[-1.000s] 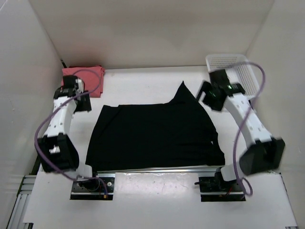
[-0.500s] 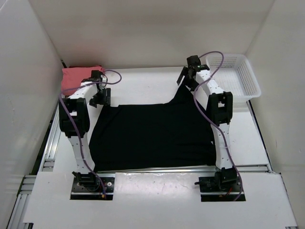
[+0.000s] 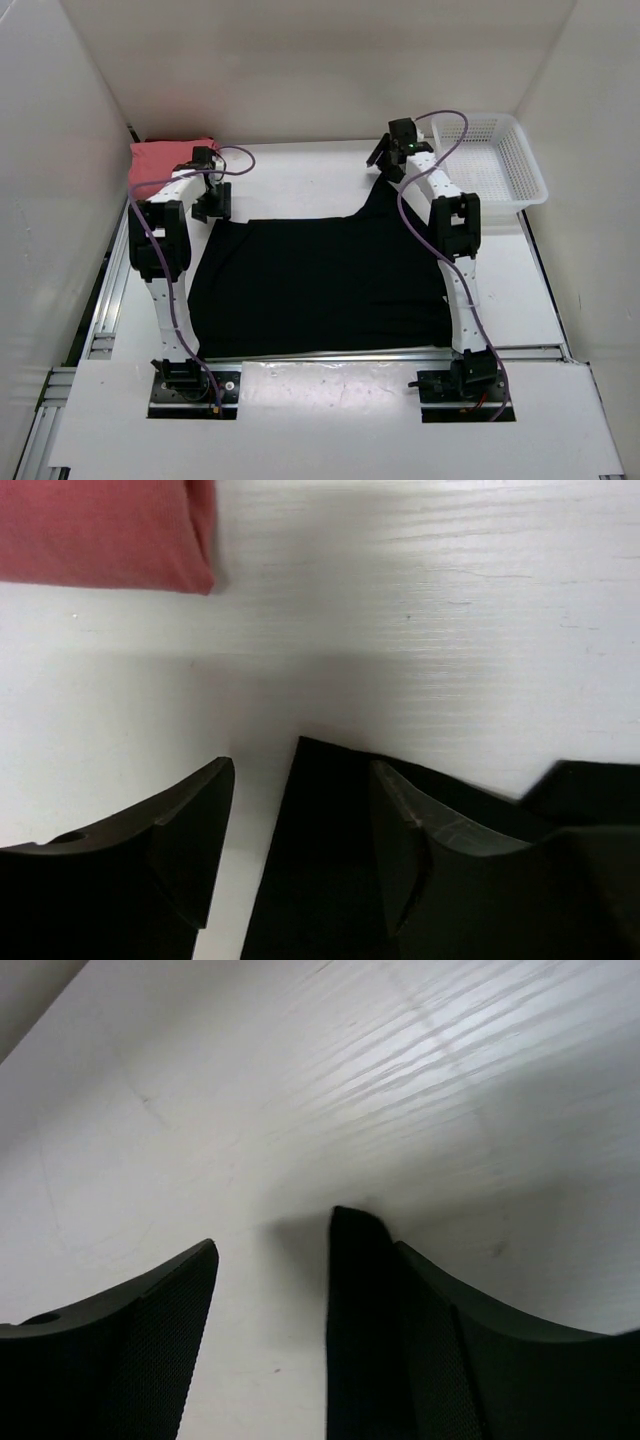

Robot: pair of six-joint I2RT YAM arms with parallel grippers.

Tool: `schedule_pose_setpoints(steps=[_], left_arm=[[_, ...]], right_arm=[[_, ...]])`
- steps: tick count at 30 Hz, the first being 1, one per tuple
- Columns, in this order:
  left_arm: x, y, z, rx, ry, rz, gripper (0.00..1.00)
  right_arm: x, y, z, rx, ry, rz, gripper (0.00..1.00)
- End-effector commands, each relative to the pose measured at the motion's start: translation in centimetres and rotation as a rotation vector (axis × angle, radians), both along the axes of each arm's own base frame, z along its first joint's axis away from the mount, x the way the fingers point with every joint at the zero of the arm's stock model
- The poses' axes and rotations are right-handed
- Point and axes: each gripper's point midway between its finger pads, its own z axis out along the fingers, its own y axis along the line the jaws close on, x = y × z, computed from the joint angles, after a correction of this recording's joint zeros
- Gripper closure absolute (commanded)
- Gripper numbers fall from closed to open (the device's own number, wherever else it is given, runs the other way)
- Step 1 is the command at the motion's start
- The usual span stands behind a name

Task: Fold and stack the t-shirts
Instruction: Grap the side of the flattened tshirt furthest away from the robot with both arms, then fold the other side of the tshirt into a rectangle

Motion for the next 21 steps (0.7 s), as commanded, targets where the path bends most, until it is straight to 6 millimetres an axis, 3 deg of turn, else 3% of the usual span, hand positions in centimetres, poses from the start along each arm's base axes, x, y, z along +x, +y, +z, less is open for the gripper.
schedule_pose_setpoints(steps=[1, 4, 5, 6, 8, 9, 10, 11, 14, 15, 16, 17, 18, 19, 20, 21], left_arm=[[-0.4, -0.7, -1.2, -0.039, 0.018, -0.016, 0.34], [-0.7, -1.0, -1.5, -0.052, 0.029, -0.021, 0.48], [-0.8, -1.0, -1.9, -0.052, 0.038, -0.020, 0.53], [-1.1, -1.0, -2.1, -0.052, 0.047, -0.020, 0.58], [-1.5, -1.0, -2.5, -0.052, 0.059, -0.020, 0.76], [-2.0, -1.0, -2.9, -0.052, 0.073, -0.019, 0.81], [-1.9, -1.0, -2.3, -0.052, 0.061, -0.020, 0.90], [-2.2, -1.0, -2.3, -0.052, 0.064, -0.020, 0.90], [-2.5, -0.1, -1.4, -0.028, 0.050, -0.002, 0.90], [-2.4, 0.3, -0.7, -0.007, 0.035, 0.006, 0.90], [-2.3, 0.8, 0.8, 0.017, 0.001, 0.016, 0.90], [-2.1, 1.7, 2.2, 0.066, -0.028, 0.036, 0.90], [-2.2, 2.1, 3.3, 0.087, -0.052, 0.046, 0.90], [-2.3, 2.8, 6.0, 0.105, -0.109, 0.066, 0.90], [-2.7, 3.4, 7.2, 0.136, -0.134, 0.083, 0.90], [-3.1, 3.7, 8.5, 0.150, -0.158, 0.092, 0.90]], right_arm=[[-0.3, 0.4, -0.9, 0.018, 0.019, -0.016, 0.31], [-0.8, 0.3, -1.2, 0.015, 0.032, -0.017, 0.45], [-0.8, 0.3, -1.2, 0.015, 0.032, -0.017, 0.57], [-1.1, 0.6, -1.3, 0.005, 0.039, -0.015, 0.63], [-1.2, 0.6, -1.1, 0.005, 0.039, -0.015, 0.79], [-1.1, 0.6, -0.4, 0.008, 0.028, -0.014, 0.83], [-1.5, 0.5, -0.9, 0.009, 0.049, -0.023, 0.87], [-1.4, 0.6, -0.3, 0.012, 0.039, -0.023, 0.99], [-2.3, 0.9, 1.7, 0.036, 0.036, 0.001, 1.00], [-2.6, 1.1, 2.8, 0.048, 0.035, 0.011, 1.00], [-3.9, 0.8, 2.6, 0.030, 0.071, 0.021, 1.00], [-4.6, 0.8, 6.0, 0.036, 0.034, 0.048, 1.00], [-5.6, 0.5, 7.2, 0.036, 0.034, 0.048, 1.00], [-6.8, 0.4, 8.3, 0.035, 0.032, 0.070, 1.00], [-9.8, -0.3, 10.4, 0.028, 0.031, 0.078, 1.00], [-11.7, -0.4, 11.1, 0.014, 0.033, 0.102, 1.00]])
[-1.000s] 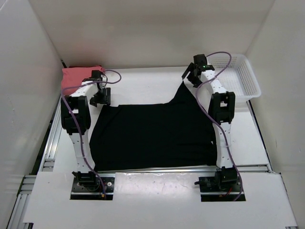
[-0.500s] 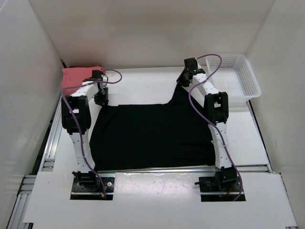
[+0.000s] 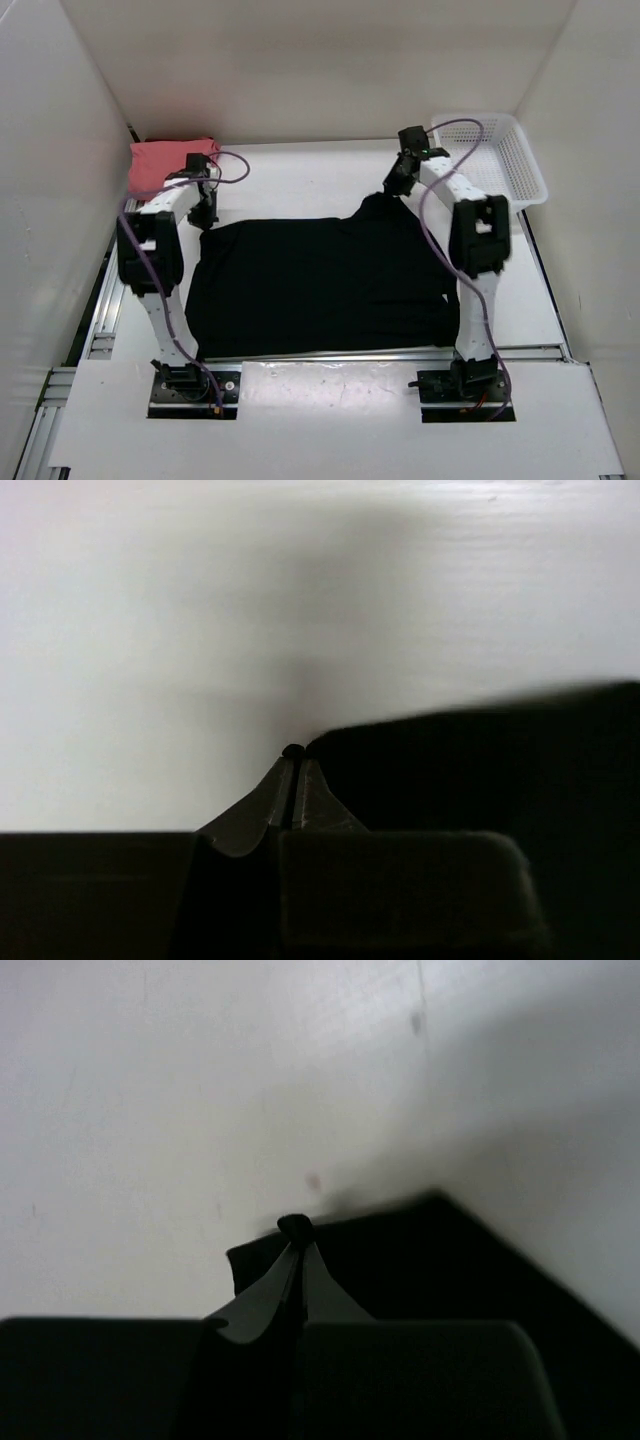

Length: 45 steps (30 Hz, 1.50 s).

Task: Fold and stack the t-shirts
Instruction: Fold the other side of the tshirt into a rectangle

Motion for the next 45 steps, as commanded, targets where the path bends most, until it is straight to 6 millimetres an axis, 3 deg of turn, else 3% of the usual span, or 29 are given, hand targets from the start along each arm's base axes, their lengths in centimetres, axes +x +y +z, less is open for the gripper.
schedule_pose_setpoints(steps=[1, 3, 4, 5, 6, 7, 8, 9, 11, 12, 17, 22, 25, 30, 34, 39, 45], left_arm=[[-1.3, 2.7, 9.1, 0.115, -0.194, 0.071, 0.90], [-3.1, 3.7, 9.9, 0.166, -0.201, 0.099, 0.90], [-4.9, 4.4, 10.1, 0.184, -0.205, 0.118, 0.90], [-5.7, 4.5, 10.0, 0.192, -0.208, 0.123, 0.90], [-6.7, 4.7, 9.9, 0.202, -0.203, 0.127, 0.90], [-8.4, 5.0, 8.6, 0.204, -0.170, 0.135, 0.90], [-9.4, 5.2, 9.3, 0.217, -0.192, 0.144, 0.90], [-10.1, 5.8, 9.3, 0.232, -0.198, 0.162, 0.90], [-12.1, 5.7, 8.6, 0.232, -0.197, 0.162, 0.90], [-12.7, 5.7, 8.4, 0.233, -0.192, 0.161, 0.90], [-16.2, 5.5, 5.8, 0.233, -0.147, 0.155, 0.90], [-19.0, 4.3, 3.1, 0.223, -0.090, 0.104, 0.90], [-19.6, 4.7, 2.5, 0.246, -0.075, 0.112, 0.90], [-19.6, 5.0, 2.2, 0.266, -0.060, 0.118, 0.90], [-20.7, 5.9, 1.4, 0.325, -0.013, 0.135, 0.87], [-20.8, 6.3, 2.2, 0.341, -0.047, 0.149, 0.89], [-21.6, 5.9, 2.9, 0.374, -0.077, 0.124, 0.89]], right_arm=[[-7.5, -0.9, 11.1, 0.000, -0.112, 0.068, 1.00], [-11.5, -2.7, 11.6, -0.035, -0.094, 0.044, 1.00], [-15.2, -3.8, 12.0, -0.038, -0.084, 0.027, 1.00], [-17.4, -4.4, 11.8, -0.036, -0.058, 0.016, 1.00], [-19.7, -4.7, 13.6, -0.019, -0.099, 0.003, 1.00], [-21.5, -4.8, 13.1, -0.026, -0.082, 0.005, 1.00], [-23.9, -5.6, 11.0, -0.064, -0.029, 0.004, 1.00], [-26.1, -6.0, 11.5, -0.058, -0.025, -0.019, 1.00], [-29.0, -6.8, 10.3, -0.068, 0.016, -0.032, 1.00], [-30.3, -7.6, 11.0, -0.072, -0.006, -0.051, 1.00], [-33.0, -9.3, 10.9, -0.089, -0.036, -0.095, 1.00], [-35.9, -8.2, 6.2, -0.025, 0.083, -0.104, 1.00], [-36.4, -8.1, 6.2, -0.006, 0.070, -0.113, 1.00], [-36.7, -8.6, 7.5, -0.018, 0.042, -0.113, 1.00], [-37.2, -7.9, 6.1, 0.000, 0.072, -0.084, 1.00], [-37.4, -8.7, 5.7, -0.020, 0.068, -0.131, 1.00], [-37.6, -9.9, 6.9, -0.062, 0.034, -0.163, 1.00]])
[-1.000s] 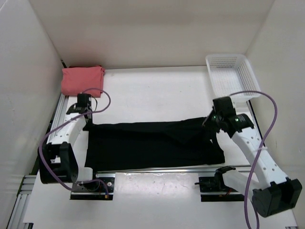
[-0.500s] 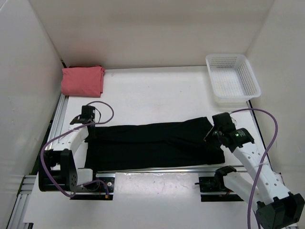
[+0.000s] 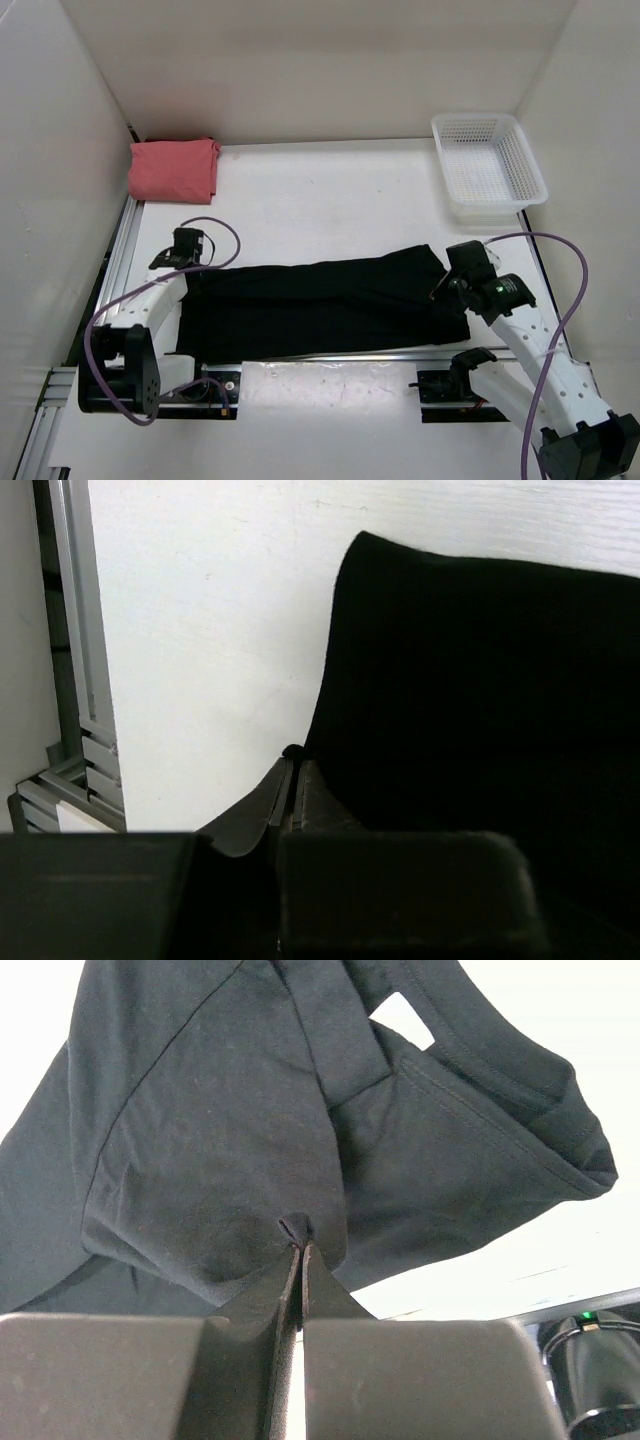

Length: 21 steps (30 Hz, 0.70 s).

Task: Fold and stack the t-shirts
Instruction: Fold the other side of the tshirt into a rectangle

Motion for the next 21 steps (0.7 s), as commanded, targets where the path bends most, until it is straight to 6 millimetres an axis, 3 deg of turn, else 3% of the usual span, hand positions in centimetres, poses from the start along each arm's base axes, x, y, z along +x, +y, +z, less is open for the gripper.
schedule_pose_setpoints(steps=[1, 4, 6, 8, 11, 12, 14, 15, 17, 18, 19, 21], left_arm=[[-0.9, 0.2, 0.6, 0.037, -0.015, -0.006, 0.87], [-3.2, -1.5, -0.3, -0.042, 0.079, -0.060, 0.46], [-4.1, -1.4, -0.7, -0.041, 0.118, -0.059, 0.21], [-3.2, -1.0, 0.5, -0.043, 0.086, -0.037, 0.18], [0.4, -1.2, 4.4, -0.047, -0.066, -0.040, 0.15], [3.2, -2.6, 8.3, -0.057, -0.203, -0.095, 0.15], [5.5, -6.0, 11.7, -0.092, -0.334, -0.212, 0.15], [6.7, -10.8, 14.0, -0.134, -0.420, -0.364, 0.16], [7.0, -15.6, 15.4, -0.165, -0.431, -0.510, 0.19], [6.9, -18.1, 15.8, -0.182, -0.428, -0.582, 0.19], [5.8, -23.0, 15.7, -0.208, -0.399, -0.728, 0.20], [3.7, -27.6, 14.6, -0.226, -0.344, -0.876, 0.23]], right_arm=[[0.1, -0.6, 1.2, -0.019, -0.032, -0.026, 1.00], [-0.1, -0.5, 0.3, -0.016, -0.009, -0.019, 1.00], [-0.1, 0.1, -0.1, 0.005, 0.004, -0.006, 1.00], [0.2, 0.5, -0.1, 0.019, 0.004, 0.012, 1.00], [0.6, 1.3, -0.3, 0.044, 0.016, 0.027, 1.00], [0.7, 1.4, -0.1, 0.043, 0.019, 0.027, 1.00], [1.7, 1.7, 0.1, 0.045, 0.001, 0.036, 1.00], [2.1, 2.0, 0.0, 0.047, 0.007, 0.048, 1.00], [3.7, 2.6, 0.9, 0.059, -0.025, 0.072, 1.00], [4.5, 2.5, 0.3, 0.048, 0.005, 0.065, 1.00], [5.9, 2.6, 1.2, 0.048, -0.021, 0.065, 1.00], [7.9, 2.0, 0.4, 0.022, 0.014, 0.066, 1.00]])
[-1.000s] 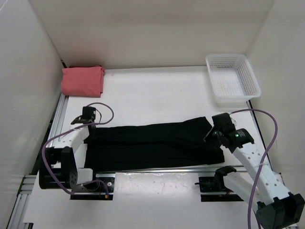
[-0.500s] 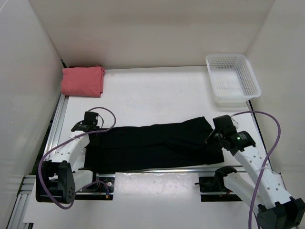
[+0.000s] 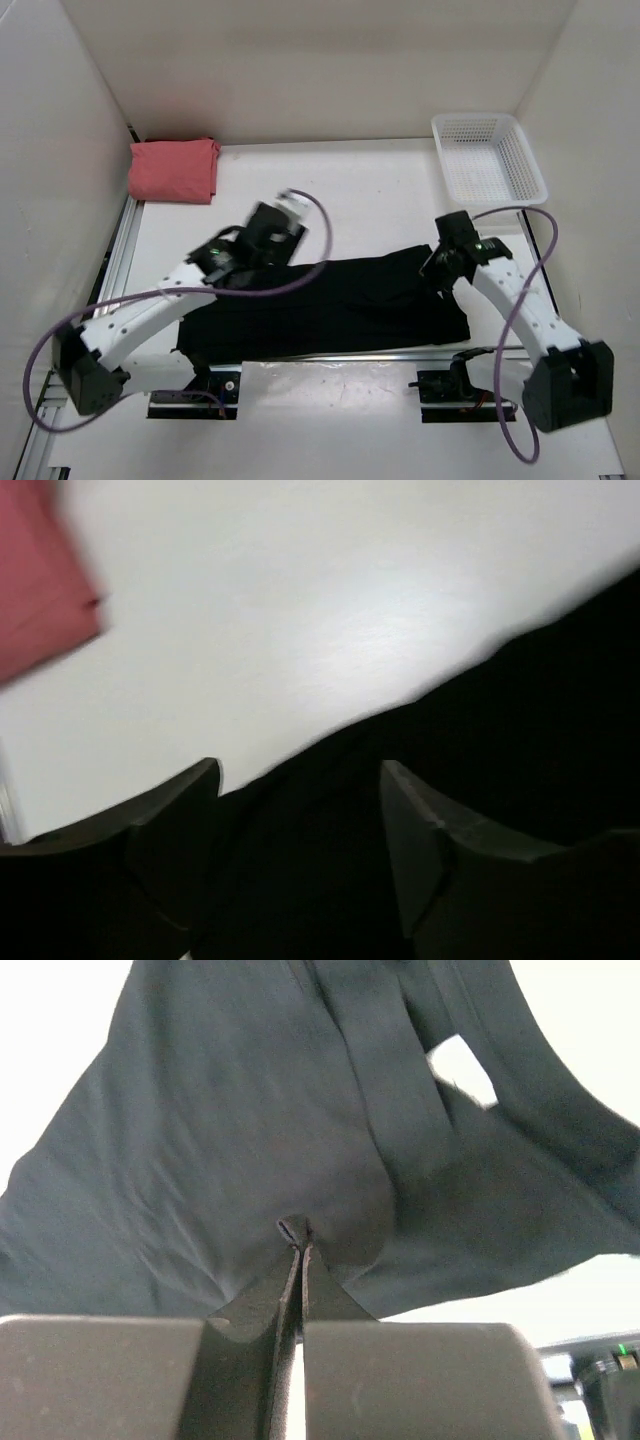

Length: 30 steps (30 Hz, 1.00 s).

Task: Fold and stack the t-shirts
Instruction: Fold the other side of the tshirt into a rectangle

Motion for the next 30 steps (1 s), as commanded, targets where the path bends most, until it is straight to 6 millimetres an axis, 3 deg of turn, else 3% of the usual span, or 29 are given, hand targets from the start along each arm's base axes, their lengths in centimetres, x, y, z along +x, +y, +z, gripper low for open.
schedule_pose_setpoints(steps=[1, 2, 4, 5, 7, 9, 10, 11, 13, 16, 19, 21, 26, 30], left_arm=[[-4.1, -9.3, -2.8, 0.069, 0.098, -0.295, 0.28], [-5.2, -11.7, -3.3, 0.057, 0.135, -0.376, 0.31], [-7.4, -16.6, -4.4, 0.070, 0.188, -0.508, 0.35], [-8.3, -18.0, -5.1, 0.077, 0.209, -0.550, 0.38], [-10.4, -21.6, -5.2, 0.062, 0.218, -0.643, 0.38], [-11.3, -24.1, -6.9, 0.063, 0.257, -0.697, 0.38], [-11.4, -25.9, -6.4, 0.030, 0.238, -0.720, 0.38], [-11.2, -26.8, -8.1, 0.052, 0.255, -0.718, 0.38], [-11.0, -28.8, -8.4, 0.017, 0.253, -0.742, 0.38], [-9.8, -31.6, -11.1, 0.010, 0.234, -0.733, 0.34], [-7.8, -33.5, -11.3, -0.013, 0.209, -0.706, 0.34], [-7.0, -33.4, -13.6, 0.024, 0.230, -0.683, 0.35], [-5.3, -33.4, -14.8, 0.028, 0.237, -0.652, 0.48], [-4.3, -32.5, -15.1, 0.050, 0.225, -0.614, 0.48]], right_arm=[[5.4, 0.2, 1.6, 0.007, -0.086, 0.022, 1.00], [7.5, -0.2, 1.6, -0.003, -0.094, 0.015, 1.00], [9.4, 0.1, 1.3, 0.025, -0.080, 0.023, 1.00], [11.2, -0.1, 0.7, 0.030, -0.055, 0.013, 1.00], [12.6, 0.1, -0.2, 0.033, -0.022, 0.047, 1.00], [14.1, 1.2, -1.5, 0.070, 0.026, 0.092, 1.00], [14.3, 1.5, -1.9, 0.081, 0.041, 0.097, 1.00], [14.7, 1.7, -2.9, 0.087, 0.063, 0.099, 1.00], [15.1, 1.8, -3.4, 0.083, 0.067, 0.108, 1.00], [15.3, 2.1, -3.8, 0.100, 0.060, 0.126, 1.00], [15.2, 2.1, -4.0, 0.114, 0.060, 0.134, 1.00], [15.1, 1.9, -4.4, 0.125, 0.061, 0.128, 1.00], [15.2, 1.7, -4.3, 0.132, 0.050, 0.132, 1.00], [15.4, 1.9, -3.8, 0.143, 0.033, 0.137, 1.00]])
